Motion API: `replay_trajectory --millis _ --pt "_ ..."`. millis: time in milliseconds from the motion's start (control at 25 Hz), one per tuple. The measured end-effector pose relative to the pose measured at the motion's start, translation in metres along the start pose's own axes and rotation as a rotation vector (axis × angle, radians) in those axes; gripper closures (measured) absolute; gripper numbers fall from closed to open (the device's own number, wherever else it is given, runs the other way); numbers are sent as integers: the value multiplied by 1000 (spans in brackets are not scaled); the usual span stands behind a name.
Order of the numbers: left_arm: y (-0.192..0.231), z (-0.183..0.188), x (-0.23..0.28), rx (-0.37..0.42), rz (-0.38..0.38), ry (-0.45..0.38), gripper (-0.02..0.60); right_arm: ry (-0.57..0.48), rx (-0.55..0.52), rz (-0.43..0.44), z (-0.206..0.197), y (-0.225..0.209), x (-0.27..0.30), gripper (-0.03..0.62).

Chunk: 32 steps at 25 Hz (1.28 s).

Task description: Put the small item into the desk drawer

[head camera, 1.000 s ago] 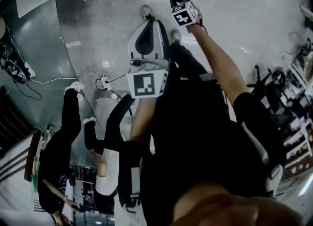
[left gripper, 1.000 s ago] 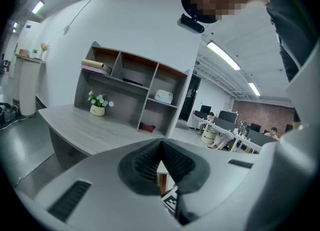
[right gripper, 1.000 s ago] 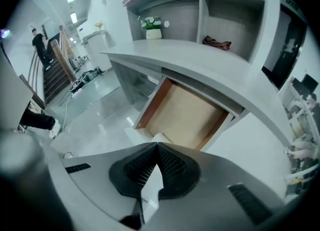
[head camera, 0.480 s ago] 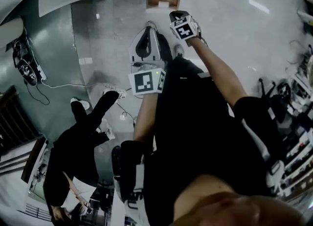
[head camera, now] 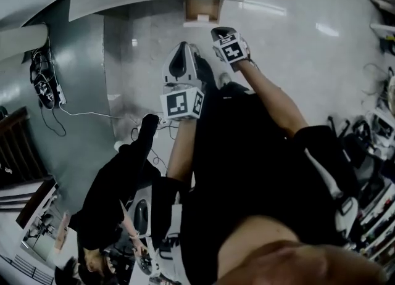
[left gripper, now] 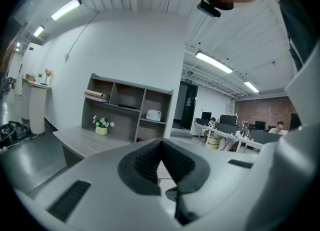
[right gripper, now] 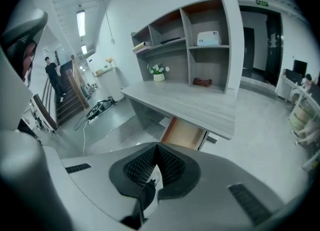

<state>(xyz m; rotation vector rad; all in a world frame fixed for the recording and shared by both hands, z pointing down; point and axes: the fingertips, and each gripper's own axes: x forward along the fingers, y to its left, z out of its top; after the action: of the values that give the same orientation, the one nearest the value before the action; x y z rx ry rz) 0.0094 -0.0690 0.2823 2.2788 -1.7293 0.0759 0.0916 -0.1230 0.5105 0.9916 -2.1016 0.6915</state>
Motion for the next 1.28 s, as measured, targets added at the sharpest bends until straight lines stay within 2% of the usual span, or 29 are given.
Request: replay_trajectory --millis 360,680,920,1280 --pt "-24 4 -48 -21 47 4 591 -129 15 19 7 23 -82 595" --pt "-42 13 -77 -22 42 13 591 -260 7 23 16 36 -145 595" --pt "-34 21 -98 -20 35 4 591 -342 23 21 32 61 -182 595" --pt "-12 32 -139 -14 -12 24 591 -476 11 20 50 122 -242 595"
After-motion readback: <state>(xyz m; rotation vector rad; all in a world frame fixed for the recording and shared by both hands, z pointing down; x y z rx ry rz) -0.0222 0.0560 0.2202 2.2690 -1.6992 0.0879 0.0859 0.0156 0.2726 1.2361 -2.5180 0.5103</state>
